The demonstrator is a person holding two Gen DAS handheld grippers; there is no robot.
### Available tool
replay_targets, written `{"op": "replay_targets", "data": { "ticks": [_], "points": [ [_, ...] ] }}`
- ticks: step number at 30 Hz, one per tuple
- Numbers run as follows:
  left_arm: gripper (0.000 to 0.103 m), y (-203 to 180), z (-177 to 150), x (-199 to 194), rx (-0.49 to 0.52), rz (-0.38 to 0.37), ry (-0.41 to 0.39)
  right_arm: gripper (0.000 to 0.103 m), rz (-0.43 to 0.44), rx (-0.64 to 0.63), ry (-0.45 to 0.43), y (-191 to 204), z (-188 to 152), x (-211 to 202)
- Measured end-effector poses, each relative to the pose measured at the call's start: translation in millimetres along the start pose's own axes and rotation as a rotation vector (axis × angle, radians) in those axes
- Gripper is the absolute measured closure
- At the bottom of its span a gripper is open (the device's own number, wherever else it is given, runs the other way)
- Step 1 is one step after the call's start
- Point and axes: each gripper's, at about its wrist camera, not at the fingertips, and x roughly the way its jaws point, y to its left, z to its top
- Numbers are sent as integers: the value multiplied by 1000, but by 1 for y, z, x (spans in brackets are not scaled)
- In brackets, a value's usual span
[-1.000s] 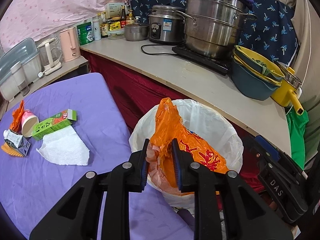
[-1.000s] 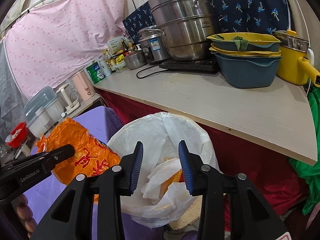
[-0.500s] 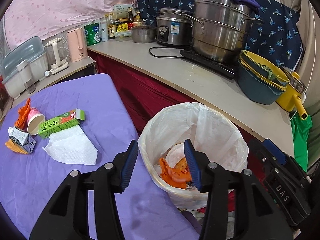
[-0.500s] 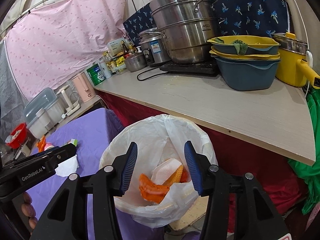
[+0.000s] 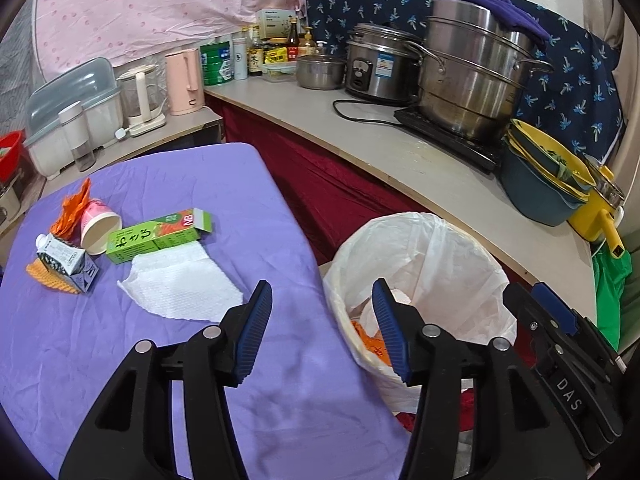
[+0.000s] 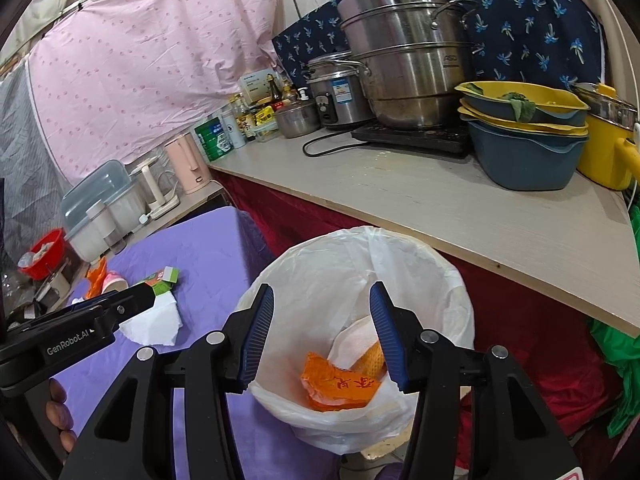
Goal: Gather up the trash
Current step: 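Move both open grippers back over the remaining trash on the table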
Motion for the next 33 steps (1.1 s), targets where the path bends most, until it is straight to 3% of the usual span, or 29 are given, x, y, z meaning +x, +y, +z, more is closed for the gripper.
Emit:
{"op": "replay_targets", "data": {
  "ticks": [8,19,24,33],
  "points": [
    [53,35,-5,-7,-55,43,0,54,39,-50,16,34,-4,5],
    [42,101,-17,-15,-158,131,2,49,98,-112,55,83,-16,19],
    [30,134,-21,-19,-204,178,-2,47,122,-139,82,105,-23,30],
    [25,212,-33,-23,-310,262,5,39,167,-178,148,151,-38,65]
  ]
}}
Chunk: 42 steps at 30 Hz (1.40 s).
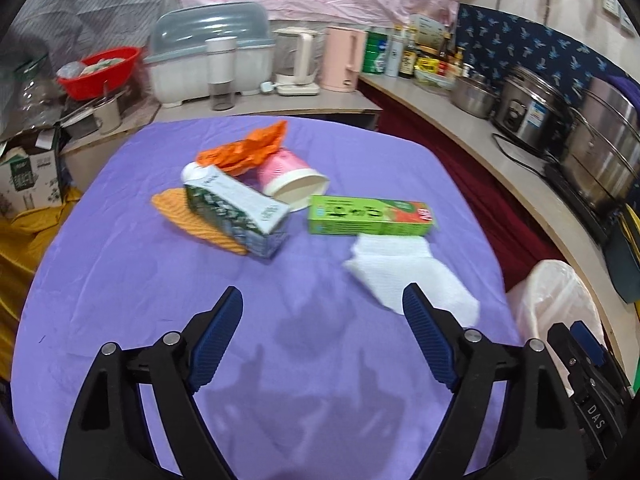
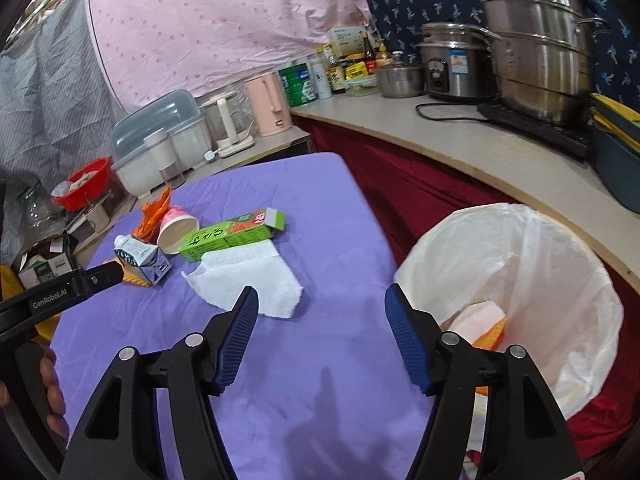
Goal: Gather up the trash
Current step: 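Move both open grippers back over the remaining trash on the table, then grasp the orange mesh foam sleeve with the left gripper while the right grasps the white paper towel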
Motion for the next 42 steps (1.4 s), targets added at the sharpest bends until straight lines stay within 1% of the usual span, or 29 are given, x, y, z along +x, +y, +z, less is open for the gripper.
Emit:
{"op": "replay_targets", "data": {
  "ticks": [7,17,21,25,28,31,33,34,35,36,37,38,39,40,42],
  "points": [
    [25,57,9,25,-68,64,26,38,2,-29,48,26,0,39],
    [25,127,29,65,-146,138,44,38,-19,-35,105,38,8,96],
    [25,144,36,82,-166,154,47,39,-20,-28,126,40,10,116],
    [27,149,42,98,-168,148,51,39,-19,-33,144,44,10,130],
    [31,149,46,111,-160,143,61,40,-15,-32,156,47,10,138],
    [40,150,49,122,-159,138,70,44,-7,-33,160,49,10,140],
    [49,150,49,127,-159,127,78,49,1,-36,168,51,10,142],
    [52,149,49,129,-160,123,80,51,4,-40,172,52,9,143],
    [60,149,49,130,-158,114,82,57,7,-44,176,53,8,144],
    [71,148,48,131,-156,107,84,64,11,-48,181,55,7,144],
    [74,147,48,131,-155,99,85,67,15,-51,186,56,6,144],
    [78,146,47,130,-153,96,83,73,17,-54,187,57,5,144],
    [85,144,47,129,-149,92,80,80,21,-57,188,58,5,143],
    [87,142,46,127,-142,91,76,84,26,-60,190,58,4,143],
    [91,141,46,122,-142,85,70,94,34,-64,193,59,3,141]
  ]
}}
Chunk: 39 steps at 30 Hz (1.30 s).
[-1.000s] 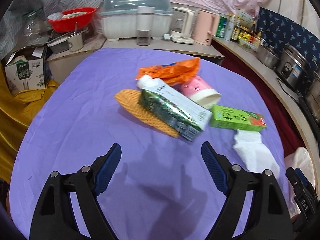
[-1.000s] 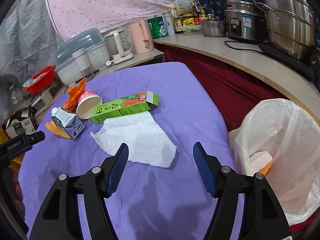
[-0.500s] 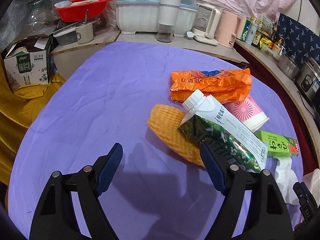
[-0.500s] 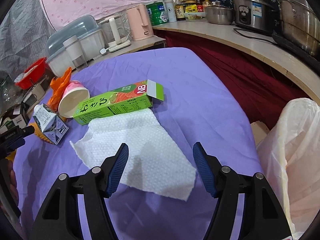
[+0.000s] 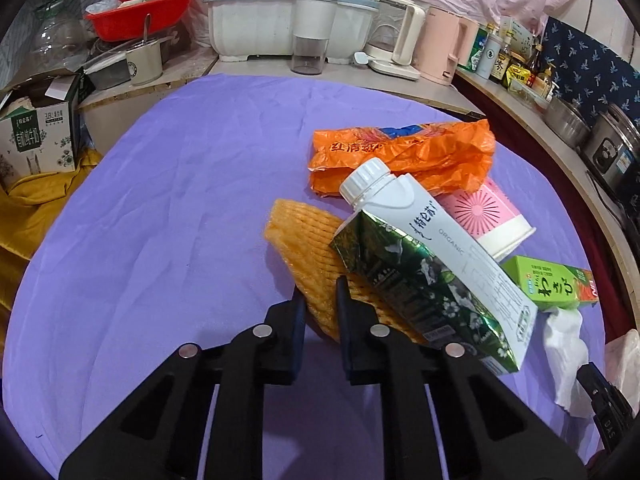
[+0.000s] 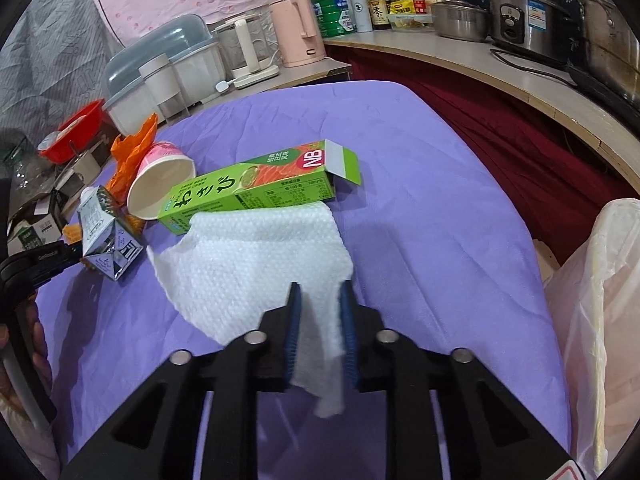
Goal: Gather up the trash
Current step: 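Grasp the orange mesh foam sleeve with the left gripper while the right grasps the white paper towel, then carry the foam sleeve and paper towel over the trash bin with both grippers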
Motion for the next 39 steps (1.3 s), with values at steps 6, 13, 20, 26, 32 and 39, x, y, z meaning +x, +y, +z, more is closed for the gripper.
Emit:
{"op": "replay_targets", "data": {
  "ticks": [6,13,20,26,32,39],
  "points": [
    [93,-2,-8,-28,5,-31,-25,99,26,-18,-14,6,-7,-15],
    [94,-4,-21,-73,4,-69,-69,99,58,-28,-59,11,-13,-48],
    [94,-14,-26,-121,23,-112,-136,100,83,-37,-132,16,-14,-92],
    [94,-35,-36,-156,59,-159,-169,100,88,-28,-199,8,-15,-131],
    [94,-69,-52,-183,118,-208,-186,100,73,-2,-275,-11,-17,-174],
    [95,-120,-70,-208,204,-277,-196,100,28,49,-351,-50,-22,-219]
  ]
}}
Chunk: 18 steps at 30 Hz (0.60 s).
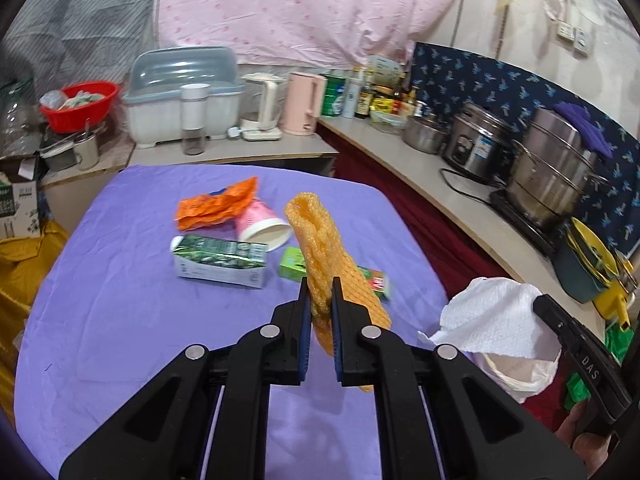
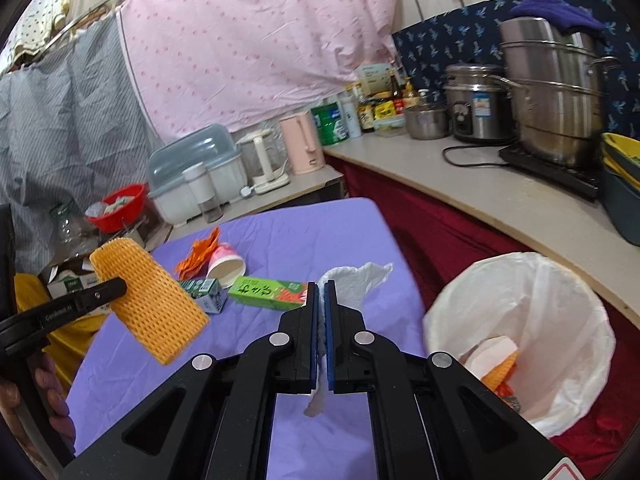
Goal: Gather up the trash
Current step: 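Carry the foam sleeve and paper towel over the trash bin with both grippers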
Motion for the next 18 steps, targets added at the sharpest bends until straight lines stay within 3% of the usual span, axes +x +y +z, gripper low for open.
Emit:
{"op": "replay_targets", "data": {
  "ticks": [9,18],
  "points": [
    [94,-91,-7,-1,106,-106,7,100,-98,82,-66,-71,6,-46],
    [94,-164,-19,13,190,-179,38,100,-160,130,-73,-119,-2,-65]
  ]
}}
